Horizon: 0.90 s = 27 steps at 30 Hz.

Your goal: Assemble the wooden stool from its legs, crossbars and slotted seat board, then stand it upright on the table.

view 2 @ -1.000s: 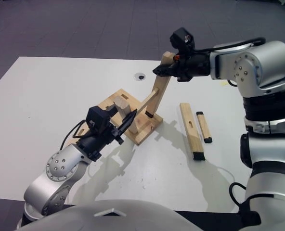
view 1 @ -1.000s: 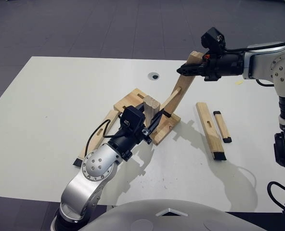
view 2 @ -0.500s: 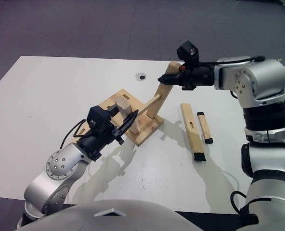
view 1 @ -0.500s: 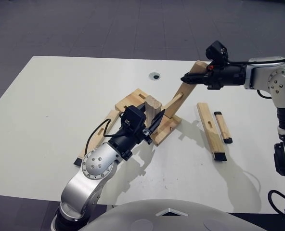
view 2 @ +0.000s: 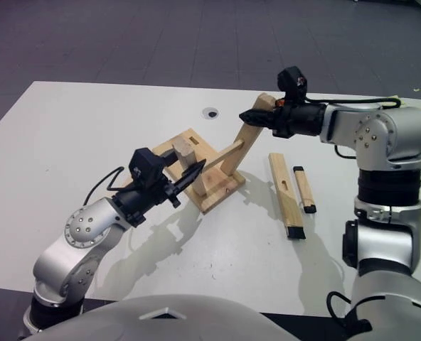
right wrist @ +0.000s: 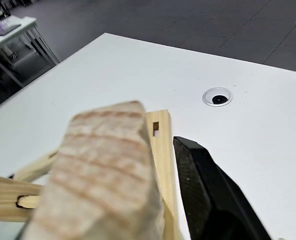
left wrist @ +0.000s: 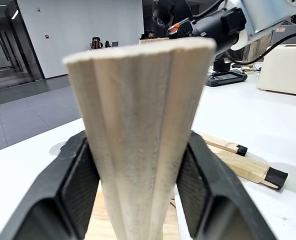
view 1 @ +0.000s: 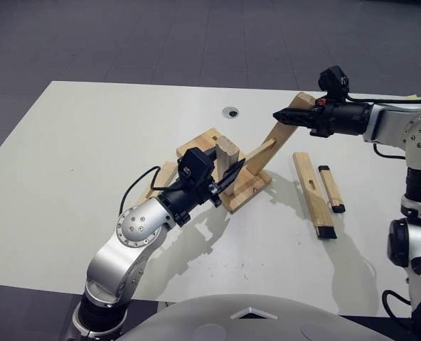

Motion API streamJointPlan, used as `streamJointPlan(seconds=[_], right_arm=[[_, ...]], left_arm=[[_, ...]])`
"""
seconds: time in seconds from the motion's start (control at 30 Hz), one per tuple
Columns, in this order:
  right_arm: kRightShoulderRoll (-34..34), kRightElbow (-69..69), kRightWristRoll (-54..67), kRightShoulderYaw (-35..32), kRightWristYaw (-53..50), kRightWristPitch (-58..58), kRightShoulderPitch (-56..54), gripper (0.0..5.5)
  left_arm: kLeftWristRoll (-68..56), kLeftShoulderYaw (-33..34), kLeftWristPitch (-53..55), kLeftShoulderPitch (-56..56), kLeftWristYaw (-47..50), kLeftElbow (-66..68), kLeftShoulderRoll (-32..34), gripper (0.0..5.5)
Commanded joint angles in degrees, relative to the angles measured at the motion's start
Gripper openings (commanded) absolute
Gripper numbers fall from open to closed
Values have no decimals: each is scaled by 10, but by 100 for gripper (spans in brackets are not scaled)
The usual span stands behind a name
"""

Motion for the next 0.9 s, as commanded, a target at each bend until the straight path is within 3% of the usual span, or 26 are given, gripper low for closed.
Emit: streamJointPlan(seconds=[0.03, 0.13, 0.17, 0.33, 0.5, 0.57, 0.7, 0.77, 0.9], right_arm=[[40, -3, 48, -106, -43, 45, -17, 282], [72, -6, 103, -181, -63, 93, -32, 330], [81, -6, 120, -205, -69, 108, -36, 346], [115, -3, 174, -301, -128, 117, -57, 428], [164, -46, 179, -355, -235, 49, -43, 508], [191, -99, 157, -345, -279, 10, -6, 540], [200, -230, 45, -202, -329, -40, 147, 540], [203, -274, -3, -120, -335, -62, 232, 540], [254, -328, -19, -63, -337, -102, 303, 540]], left_arm=[[-13, 20, 15, -18, -29, 41, 27, 204], [-23, 40, 1, -44, -64, 67, 51, 204], [-25, 51, -7, -53, -78, 79, 64, 241], [-41, 138, -44, -127, -147, 158, 137, 324], [-124, 213, -22, -213, -174, 200, 139, 409], [-199, 245, 14, -245, -170, 198, 122, 446], [-302, 313, 47, -332, -112, 231, 97, 511], [-285, 337, 26, -383, -50, 276, 87, 536], [-233, 333, -9, -412, -15, 344, 89, 536]])
